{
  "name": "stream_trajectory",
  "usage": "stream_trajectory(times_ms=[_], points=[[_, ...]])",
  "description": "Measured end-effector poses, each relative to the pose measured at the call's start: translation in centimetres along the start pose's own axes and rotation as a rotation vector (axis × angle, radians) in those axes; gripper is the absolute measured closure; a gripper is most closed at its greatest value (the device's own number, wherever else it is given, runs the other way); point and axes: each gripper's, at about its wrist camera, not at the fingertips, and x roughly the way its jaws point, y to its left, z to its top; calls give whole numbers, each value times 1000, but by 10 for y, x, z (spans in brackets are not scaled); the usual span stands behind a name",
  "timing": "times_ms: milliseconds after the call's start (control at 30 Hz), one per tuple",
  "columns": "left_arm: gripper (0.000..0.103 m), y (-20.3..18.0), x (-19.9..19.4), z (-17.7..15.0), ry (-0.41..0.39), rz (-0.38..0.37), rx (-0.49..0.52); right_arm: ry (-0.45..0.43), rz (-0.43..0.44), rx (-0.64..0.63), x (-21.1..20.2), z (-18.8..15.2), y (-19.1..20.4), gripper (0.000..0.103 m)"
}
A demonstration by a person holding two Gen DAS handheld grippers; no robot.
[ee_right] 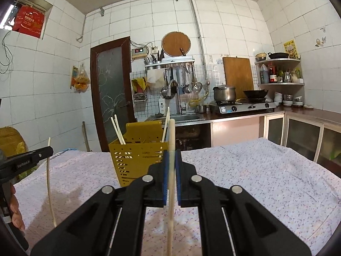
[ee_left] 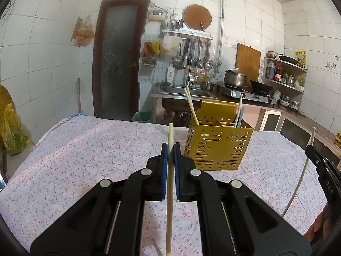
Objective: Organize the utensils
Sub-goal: 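Carry both chopsticks over the yellow holder and open both grippers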
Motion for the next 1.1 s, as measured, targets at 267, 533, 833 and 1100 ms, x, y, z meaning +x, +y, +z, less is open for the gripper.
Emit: stream_trajectory(times_ms=[267, 533, 833, 1100], points=[[99, 3, -6, 4, -28, -10, -9, -13, -11, -43, -7, 0, 7, 97], [99, -6, -12, 28, -79, -27, 25, -64, -7, -77, -9, 26, 16, 97], [99, -28, 13, 108, -212, -98, 14, -174, 10, -67, 38, 96, 26, 97], [99, -53, 67, 180, -353, -173, -28, -268, 20, -53, 96, 154, 36, 97]])
